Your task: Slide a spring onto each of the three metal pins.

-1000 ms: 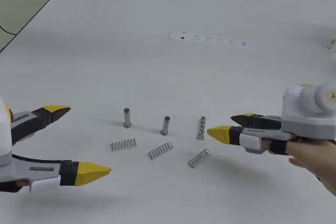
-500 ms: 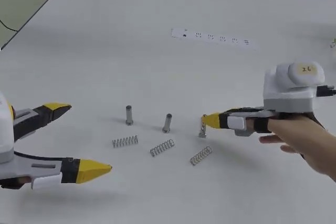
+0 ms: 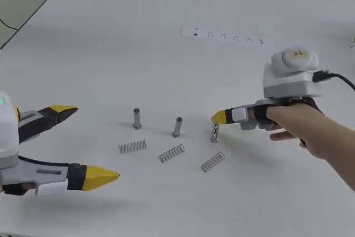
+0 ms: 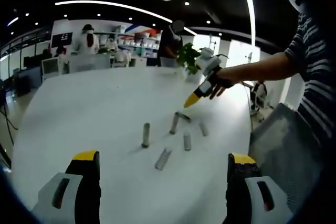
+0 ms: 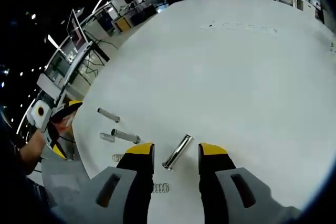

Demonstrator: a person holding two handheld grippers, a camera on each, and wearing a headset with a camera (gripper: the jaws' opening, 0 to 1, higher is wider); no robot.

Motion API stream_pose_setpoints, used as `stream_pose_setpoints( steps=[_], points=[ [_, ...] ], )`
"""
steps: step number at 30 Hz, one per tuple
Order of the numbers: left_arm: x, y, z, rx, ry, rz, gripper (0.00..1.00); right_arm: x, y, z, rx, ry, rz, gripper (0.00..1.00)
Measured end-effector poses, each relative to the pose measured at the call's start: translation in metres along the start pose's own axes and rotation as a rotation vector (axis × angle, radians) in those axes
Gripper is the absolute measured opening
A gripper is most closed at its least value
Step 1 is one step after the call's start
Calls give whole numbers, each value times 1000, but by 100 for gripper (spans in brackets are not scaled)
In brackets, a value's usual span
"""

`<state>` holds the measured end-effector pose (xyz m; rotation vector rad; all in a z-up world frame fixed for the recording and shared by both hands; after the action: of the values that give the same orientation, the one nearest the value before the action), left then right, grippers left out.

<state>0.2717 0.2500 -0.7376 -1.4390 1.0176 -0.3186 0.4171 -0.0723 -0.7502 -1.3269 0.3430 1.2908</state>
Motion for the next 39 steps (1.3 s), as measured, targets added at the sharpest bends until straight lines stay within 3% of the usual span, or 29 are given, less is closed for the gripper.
stream_pose_setpoints(
  steps=[4, 16, 39],
  points=[
    [0, 1, 0, -1, 1, 1, 98, 5, -4, -3, 17, 35, 31, 27],
    [-4, 5, 2, -15, -12, -5, 98, 17, -4, 1, 35, 69, 105, 23],
    [-1, 8, 2, -27, -4, 1, 98, 30, -6, 11, -101, 174, 213, 10]
  ],
)
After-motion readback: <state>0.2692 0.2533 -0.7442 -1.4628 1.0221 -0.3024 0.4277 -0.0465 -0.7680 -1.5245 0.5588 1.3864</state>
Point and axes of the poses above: the centre of the closed fingertips' face, and the gripper's own axes: x roughly forward along the fingers, z roughly to its left, y roughly out of its underside, the point moved 10 cm from there along -x, roughly backward along the fingers, and after that the axes turned 5 degrees about y, right-handed, at the moved point
